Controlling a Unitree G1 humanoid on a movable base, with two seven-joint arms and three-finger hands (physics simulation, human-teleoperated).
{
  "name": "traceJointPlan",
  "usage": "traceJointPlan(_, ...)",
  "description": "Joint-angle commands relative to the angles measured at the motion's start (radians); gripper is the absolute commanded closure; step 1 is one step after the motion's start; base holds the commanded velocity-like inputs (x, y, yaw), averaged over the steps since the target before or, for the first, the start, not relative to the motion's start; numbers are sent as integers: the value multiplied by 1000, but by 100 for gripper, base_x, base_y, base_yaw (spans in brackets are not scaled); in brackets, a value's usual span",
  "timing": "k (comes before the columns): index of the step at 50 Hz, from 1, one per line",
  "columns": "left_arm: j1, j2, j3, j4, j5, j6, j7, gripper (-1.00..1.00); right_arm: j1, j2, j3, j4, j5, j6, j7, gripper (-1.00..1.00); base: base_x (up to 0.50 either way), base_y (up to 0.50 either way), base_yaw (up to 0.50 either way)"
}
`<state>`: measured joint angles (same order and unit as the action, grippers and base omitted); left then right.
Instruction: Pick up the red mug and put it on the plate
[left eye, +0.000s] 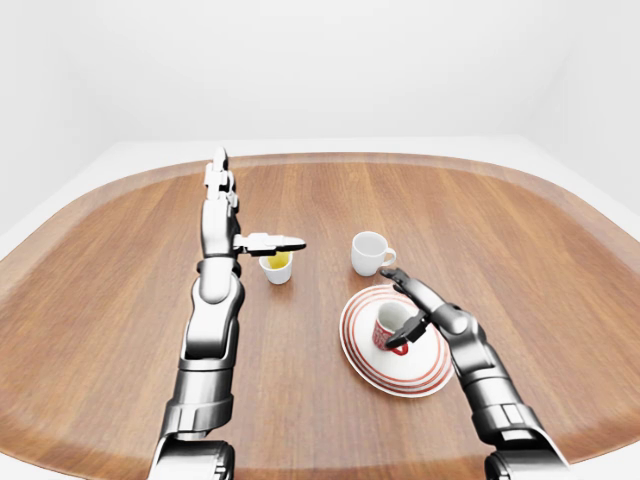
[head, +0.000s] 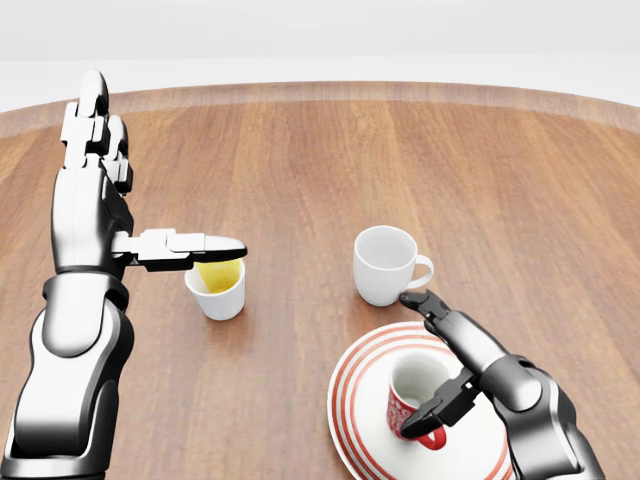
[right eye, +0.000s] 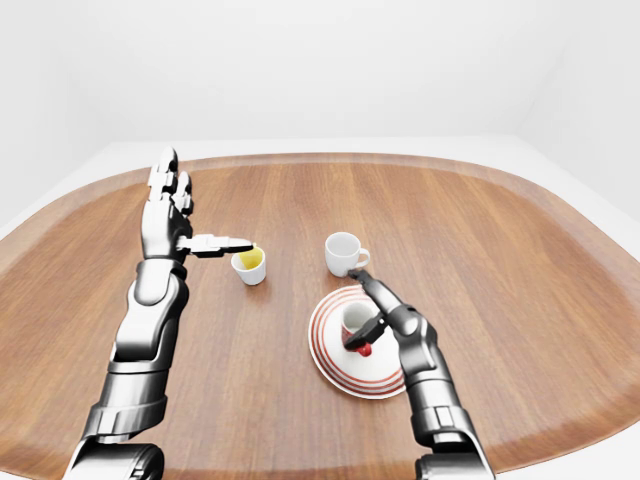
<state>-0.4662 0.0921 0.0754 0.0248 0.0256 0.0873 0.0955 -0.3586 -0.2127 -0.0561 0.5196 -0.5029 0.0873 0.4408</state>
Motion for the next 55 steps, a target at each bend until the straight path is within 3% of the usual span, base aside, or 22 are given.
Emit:
traceJointPlan(1,0,-2,-3,-5,4,0,-1,-100,-4,0,-2,1,14,0,-18,-100,0,0,0)
traceJointPlan(15,-1,0,1,-2,3,0,-1,-100,11,3,-6,-92,12,0,4,-100,0,0,0)
traceJointPlan(33,-12,9,7,-38,2,0,-3,-100,6,-13,-62,-625,43,0,127,-100,0,0,0)
traceJointPlan(41,-41,31,29,-38,-22,0,-6,-100,-44,-24,-81,-741,92,0,120,-100,0,0,0)
traceJointPlan(55,-109,91,88,-281,-145,0,0,-100,-267,-120,-151,-1069,248,0,119,-100,0,0,0)
